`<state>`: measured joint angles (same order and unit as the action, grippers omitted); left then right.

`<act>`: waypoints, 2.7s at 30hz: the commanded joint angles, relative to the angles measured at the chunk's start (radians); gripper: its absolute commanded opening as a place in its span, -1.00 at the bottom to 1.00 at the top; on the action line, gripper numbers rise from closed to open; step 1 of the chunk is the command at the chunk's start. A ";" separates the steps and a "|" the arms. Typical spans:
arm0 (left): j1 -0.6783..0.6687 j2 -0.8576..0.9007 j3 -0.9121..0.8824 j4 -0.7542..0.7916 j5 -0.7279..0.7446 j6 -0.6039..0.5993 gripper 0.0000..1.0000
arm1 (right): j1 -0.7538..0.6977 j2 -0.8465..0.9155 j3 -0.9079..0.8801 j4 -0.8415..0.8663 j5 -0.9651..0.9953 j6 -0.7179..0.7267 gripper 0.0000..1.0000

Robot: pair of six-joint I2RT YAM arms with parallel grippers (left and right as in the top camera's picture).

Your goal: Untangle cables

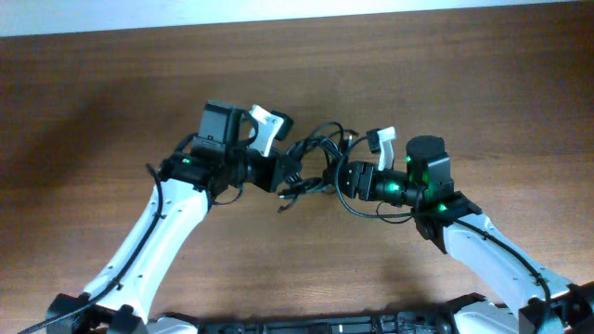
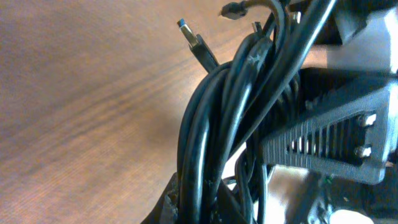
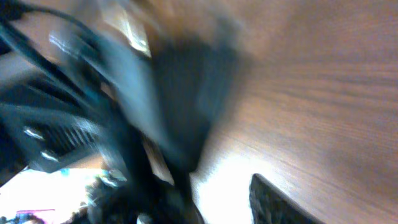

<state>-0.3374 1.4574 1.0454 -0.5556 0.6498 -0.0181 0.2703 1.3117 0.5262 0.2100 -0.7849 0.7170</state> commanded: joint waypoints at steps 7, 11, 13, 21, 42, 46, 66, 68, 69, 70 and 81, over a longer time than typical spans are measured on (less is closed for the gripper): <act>0.235 -0.015 0.003 0.012 0.053 0.004 -1.00 | 0.006 -0.009 0.001 -0.014 0.022 -0.058 0.30; 0.235 -0.015 0.003 0.012 0.122 0.004 -1.00 | 0.057 -0.009 0.001 0.154 0.095 -0.055 0.29; 0.235 -0.015 0.003 0.010 0.216 0.054 -1.00 | 0.073 -0.009 0.001 0.155 0.181 -0.045 0.19; 0.235 -0.015 0.003 -0.022 0.215 0.260 -1.00 | 0.073 -0.010 0.001 0.303 -0.016 0.051 -0.14; 0.082 -0.015 0.003 -0.048 0.113 0.029 -1.00 | 0.275 0.033 0.001 0.295 0.513 0.051 -0.12; 0.059 -0.015 0.003 -0.044 -0.003 -0.002 -1.00 | 0.272 0.043 0.002 0.324 0.383 0.052 -0.92; 0.136 -0.015 0.003 0.154 -0.099 -0.249 0.20 | 0.272 0.043 0.001 0.303 0.191 0.016 -0.92; 0.136 -0.015 0.003 0.153 0.099 0.001 0.28 | 0.272 0.043 0.001 0.294 0.102 -0.032 -0.92; 0.136 -0.015 0.003 0.151 0.143 0.060 0.27 | 0.272 0.043 0.001 0.294 0.055 -0.037 -0.92; 0.136 -0.015 0.003 0.149 0.168 0.100 0.27 | 0.271 0.043 0.001 0.294 0.009 -0.037 -0.92; 0.307 -0.016 0.006 0.037 0.415 0.328 0.44 | -0.003 0.043 0.001 0.188 -0.264 -0.067 -0.92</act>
<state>-0.0933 1.4380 1.0424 -0.5125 0.8680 0.2260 0.2802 1.3712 0.5194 0.3996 -0.9798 0.6926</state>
